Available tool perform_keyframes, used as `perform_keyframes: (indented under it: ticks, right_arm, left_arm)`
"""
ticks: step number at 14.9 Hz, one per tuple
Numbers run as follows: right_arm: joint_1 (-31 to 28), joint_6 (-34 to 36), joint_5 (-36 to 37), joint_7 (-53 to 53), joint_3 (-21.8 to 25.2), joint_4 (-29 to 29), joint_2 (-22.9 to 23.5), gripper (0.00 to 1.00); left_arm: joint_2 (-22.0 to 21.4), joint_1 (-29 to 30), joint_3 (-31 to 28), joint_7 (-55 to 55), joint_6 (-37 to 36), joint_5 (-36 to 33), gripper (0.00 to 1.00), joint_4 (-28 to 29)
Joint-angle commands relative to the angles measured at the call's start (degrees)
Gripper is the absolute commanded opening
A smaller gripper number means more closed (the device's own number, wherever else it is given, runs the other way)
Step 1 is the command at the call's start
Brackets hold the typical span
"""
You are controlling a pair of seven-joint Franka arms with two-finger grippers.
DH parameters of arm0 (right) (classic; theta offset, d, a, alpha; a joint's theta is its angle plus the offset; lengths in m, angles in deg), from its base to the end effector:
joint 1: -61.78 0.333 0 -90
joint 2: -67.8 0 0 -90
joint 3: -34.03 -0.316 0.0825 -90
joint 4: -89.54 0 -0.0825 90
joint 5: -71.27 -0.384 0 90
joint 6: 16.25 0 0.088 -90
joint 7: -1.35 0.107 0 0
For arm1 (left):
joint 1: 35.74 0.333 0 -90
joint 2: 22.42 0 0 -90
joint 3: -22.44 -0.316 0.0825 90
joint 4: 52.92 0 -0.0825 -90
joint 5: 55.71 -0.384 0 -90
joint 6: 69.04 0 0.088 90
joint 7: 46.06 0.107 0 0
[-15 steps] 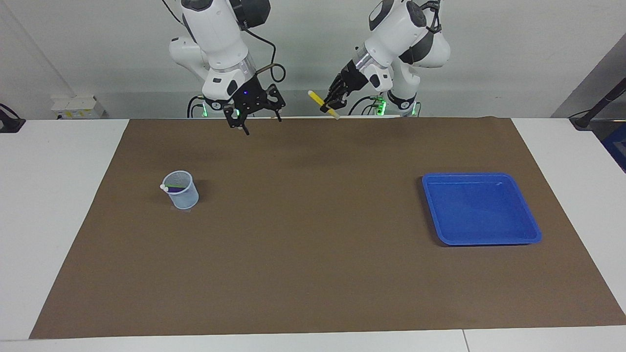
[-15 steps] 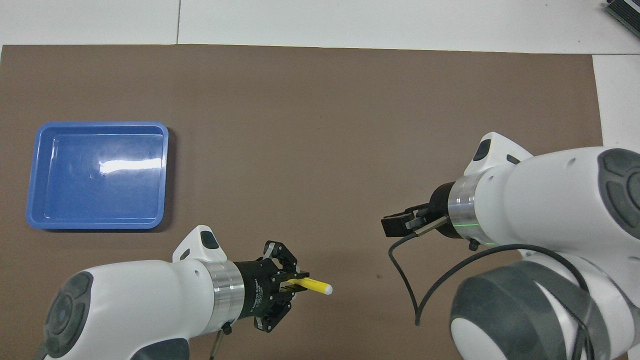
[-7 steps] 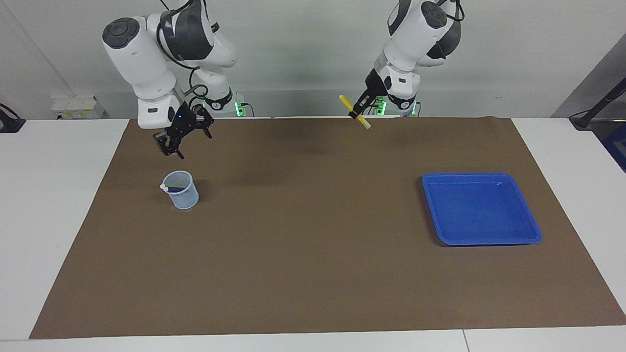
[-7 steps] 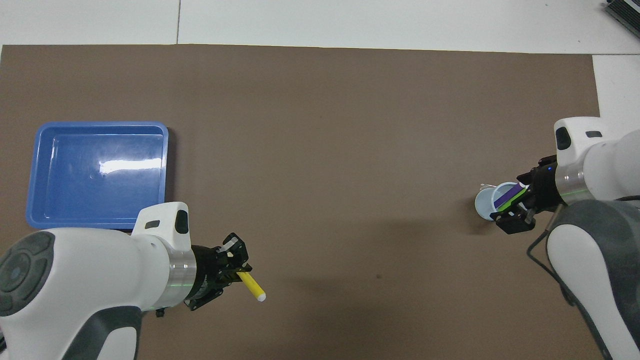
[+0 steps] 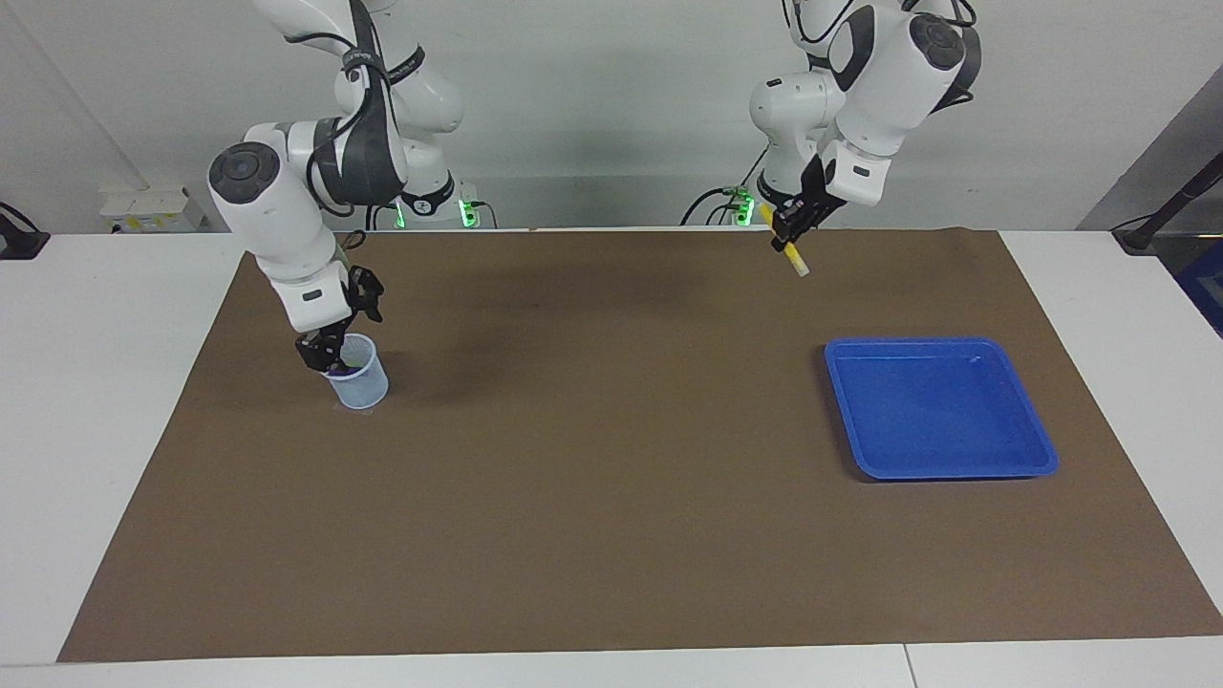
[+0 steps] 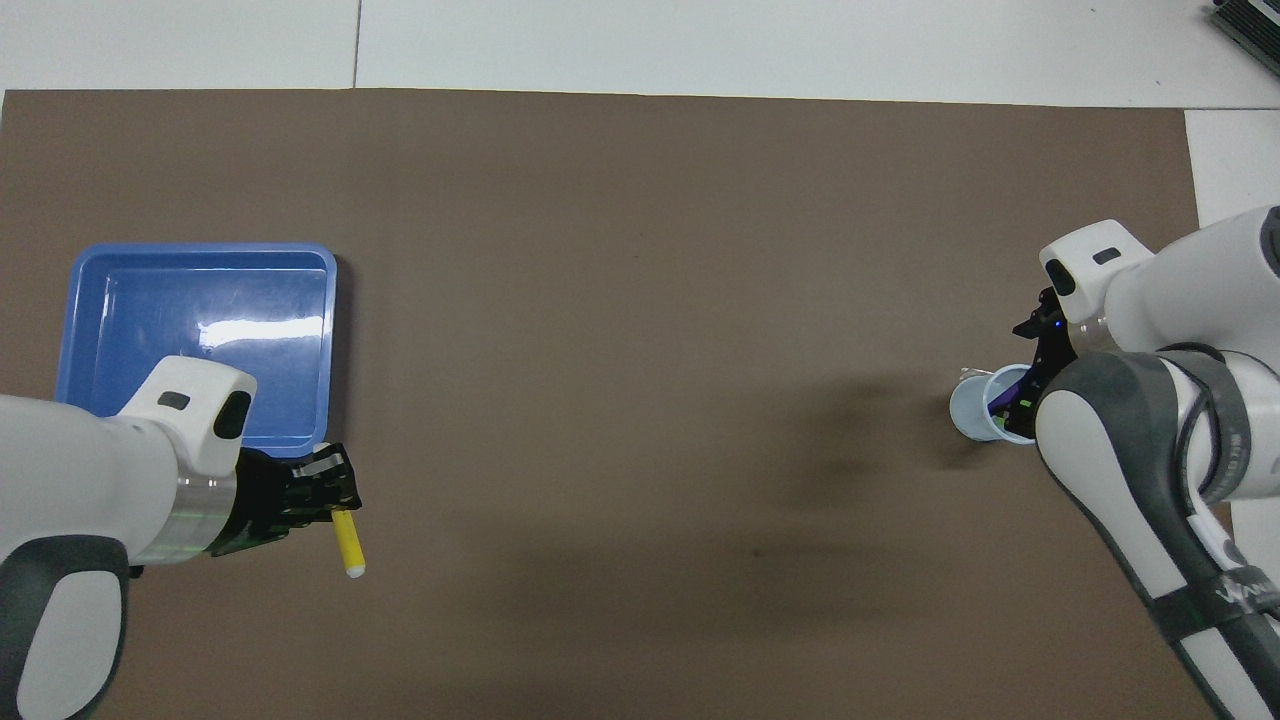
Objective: Right arm passes pens to left for tray arrangement
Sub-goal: 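Carry the yellow pen to the tray with the left gripper while the right gripper returns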
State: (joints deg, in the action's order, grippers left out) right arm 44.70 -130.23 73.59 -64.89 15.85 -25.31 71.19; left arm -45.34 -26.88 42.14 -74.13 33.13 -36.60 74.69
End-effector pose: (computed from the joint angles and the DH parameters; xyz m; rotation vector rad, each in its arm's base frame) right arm 0.5579 0.0063 0.4229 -2.5781 -1.7510 0.1086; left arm 0.4194 -0.1230 0.5179 2.9110 0.6068 -0.1752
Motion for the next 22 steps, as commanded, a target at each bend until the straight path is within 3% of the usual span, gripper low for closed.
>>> perform_keyframes:
  ticks: [1,6,8,13,20,22]
  right_arm:
    - [-1.64,-0.37,1.63,-2.31,-0.89,2.69,3.28,0.88]
    - [-4.01,-0.27,4.53,-6.18,-1.07,6.31,6.46,0.88]
    - [-4.89,-0.54,3.57,-6.09,-1.16,6.31,8.55,0.82]
    - [-6.47,1.39,3.48,-5.83,-1.16,5.52,8.74,0.72]
    - [-6.56,7.45,0.32,-3.46,-1.16,6.92,8.57,0.65]
    - [-6.39,7.37,0.23,-3.28,-1.16,6.92,8.57,0.58]
  left_arm:
    - [-0.46,5.27,0.51,11.33,-1.27,-4.15,0.0,-0.7]
    - [3.22,10.73,0.6,25.95,4.52,-11.89,0.0,-0.52]
    - [5.67,10.91,0.6,28.33,6.8,-14.26,0.0,-0.61]
    - [13.85,11.0,0.51,28.34,14.97,-14.89,0.0,-0.7]
    - [21.5,11.0,0.51,27.81,24.12,-17.79,0.0,-0.96]
    - [23.26,11.0,0.51,27.46,26.23,-18.31,0.0,-1.57]
